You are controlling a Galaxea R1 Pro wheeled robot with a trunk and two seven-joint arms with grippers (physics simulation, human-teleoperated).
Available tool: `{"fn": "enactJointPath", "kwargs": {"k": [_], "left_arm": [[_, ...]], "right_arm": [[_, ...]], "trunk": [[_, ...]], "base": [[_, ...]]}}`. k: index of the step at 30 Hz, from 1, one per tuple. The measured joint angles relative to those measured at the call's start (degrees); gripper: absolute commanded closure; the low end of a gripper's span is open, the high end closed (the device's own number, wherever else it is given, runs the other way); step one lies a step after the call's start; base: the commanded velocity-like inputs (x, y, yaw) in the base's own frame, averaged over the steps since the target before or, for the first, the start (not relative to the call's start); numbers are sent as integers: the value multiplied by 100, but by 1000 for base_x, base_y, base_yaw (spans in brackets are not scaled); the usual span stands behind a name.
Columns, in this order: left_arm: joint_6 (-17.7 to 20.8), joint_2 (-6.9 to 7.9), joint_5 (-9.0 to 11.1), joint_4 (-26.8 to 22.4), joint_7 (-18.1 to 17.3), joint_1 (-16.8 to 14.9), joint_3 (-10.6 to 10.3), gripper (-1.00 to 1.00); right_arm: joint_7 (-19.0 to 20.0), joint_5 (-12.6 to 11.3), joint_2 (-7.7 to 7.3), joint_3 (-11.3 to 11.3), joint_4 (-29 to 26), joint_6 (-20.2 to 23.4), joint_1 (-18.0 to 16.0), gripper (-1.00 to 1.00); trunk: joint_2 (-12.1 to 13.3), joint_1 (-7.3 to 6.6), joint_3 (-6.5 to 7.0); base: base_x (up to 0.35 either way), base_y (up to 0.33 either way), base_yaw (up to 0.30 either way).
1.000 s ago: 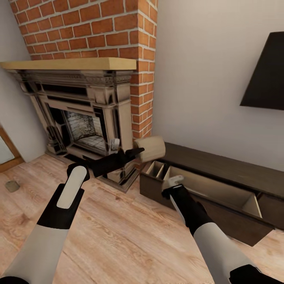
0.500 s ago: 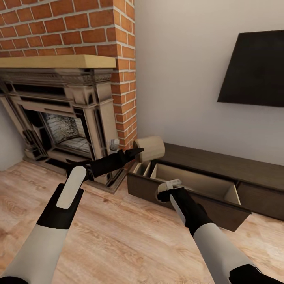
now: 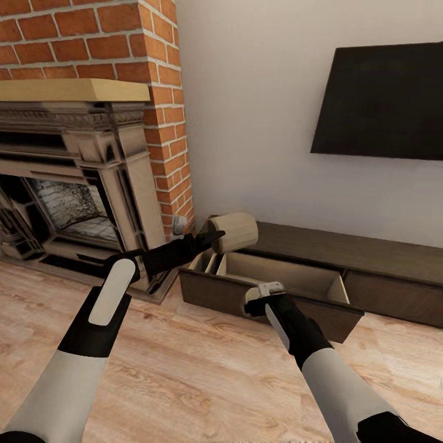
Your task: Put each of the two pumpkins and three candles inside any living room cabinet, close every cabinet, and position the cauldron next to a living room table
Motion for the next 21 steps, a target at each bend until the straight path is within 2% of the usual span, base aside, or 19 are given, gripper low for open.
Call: {"fn": "enactJointPath", "kwargs": {"k": [3,7,12,21], "left_arm": [[-2,6,-18,82,1,2,0,100],[0,-9,-10,110,2,5,0,100],[2,-16,25,116,2,7,1,100],[-4,-17,7,119,3,8,1,100]], "right_arm": [[-15,-274,-2,4,1,0,0,100],[-23,-307,-3,4,7,-6,0,100],[-20,-315,-9,4,9,-7,-1,100],[-5,-345,-3,13,17,-16,0,100]], "trunk": [[0,0,-13],[0,0,-29],[0,0,-48],[0,0,-57]], "base": [[0,0,-259],[0,23,-261],[93,208,-260],[197,247,-75]]}}
